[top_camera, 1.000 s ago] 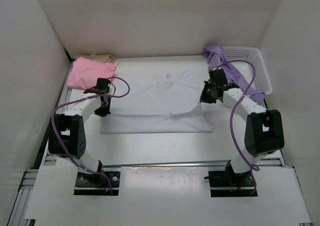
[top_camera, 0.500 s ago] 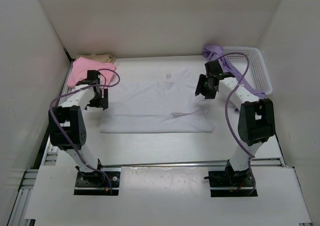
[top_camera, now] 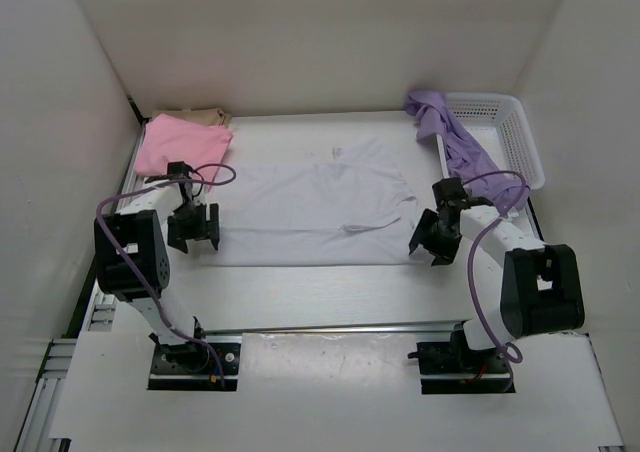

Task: Fold and stack the t-shirts
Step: Fold the flattened tshirt in 1/3 of the way

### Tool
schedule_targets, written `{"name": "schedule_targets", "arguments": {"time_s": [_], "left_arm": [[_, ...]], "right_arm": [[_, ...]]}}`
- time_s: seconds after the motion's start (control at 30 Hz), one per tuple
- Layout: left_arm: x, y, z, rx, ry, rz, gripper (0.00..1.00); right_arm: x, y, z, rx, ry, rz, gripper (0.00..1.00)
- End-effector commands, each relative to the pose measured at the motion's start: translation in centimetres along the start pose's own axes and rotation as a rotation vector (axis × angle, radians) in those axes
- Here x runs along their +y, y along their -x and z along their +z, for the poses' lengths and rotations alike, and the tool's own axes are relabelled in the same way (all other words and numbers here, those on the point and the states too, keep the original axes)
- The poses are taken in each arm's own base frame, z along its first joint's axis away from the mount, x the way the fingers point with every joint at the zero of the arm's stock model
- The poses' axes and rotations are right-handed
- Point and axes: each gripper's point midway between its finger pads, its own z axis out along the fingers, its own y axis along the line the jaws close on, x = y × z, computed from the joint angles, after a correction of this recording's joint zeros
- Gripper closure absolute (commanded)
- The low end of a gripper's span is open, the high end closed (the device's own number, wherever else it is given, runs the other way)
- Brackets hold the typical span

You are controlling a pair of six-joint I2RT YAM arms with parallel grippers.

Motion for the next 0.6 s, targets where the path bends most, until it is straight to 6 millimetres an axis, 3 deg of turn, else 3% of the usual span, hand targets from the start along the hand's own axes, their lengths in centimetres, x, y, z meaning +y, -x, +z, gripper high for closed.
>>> {"name": "schedule_targets", "arguments": {"time_s": [0.0, 0.1, 0.13, 0.17, 0.23, 0.3, 0.33, 0.47, 0.57], "left_arm": [[-1.5, -0.2, 0.3, 0.035, -0.091, -0.005, 0.11], [-2.0, -0.6, 1.1, 0.069, -0.120, -0.008, 0.26], [-2.0, -0.9, 1.6, 0.089, -0.121, -0.009, 0.41], [-2.2, -0.9, 1.6, 0.089, -0.133, -0.009, 0.50], [-2.4, -1.0, 1.8, 0.109, -0.143, -0.011, 0.65], [-2.2, -1.3, 1.8, 0.119, -0.143, -0.021, 0.88], [-2.2, -1.3, 1.8, 0.119, -0.143, -0.021, 0.90], [0.3, -1.9, 0.4, 0.093, -0.034, -0.036, 0.90], [1.5, -4.0, -1.0, 0.102, 0.026, -0.044, 0.90]], "right_arm": [[0.7, -0.3, 0.8, 0.018, 0.071, 0.083, 0.32], [1.7, -0.6, 2.3, 0.042, 0.156, 0.115, 0.32], [2.0, -0.2, 2.6, 0.037, 0.185, 0.133, 0.38], [1.7, -0.2, 2.9, 0.041, 0.179, 0.153, 0.43], [1.2, -0.2, 3.5, 0.038, 0.164, 0.183, 0.60], [0.4, -0.6, 4.1, 0.037, 0.147, 0.209, 0.80], [-0.4, -0.2, 4.1, 0.010, 0.118, 0.229, 1.00], [-2.6, -3.0, 2.6, 0.025, 0.055, 0.243, 1.00], [-4.2, -6.0, 1.0, 0.030, 0.038, 0.255, 1.00]]}}
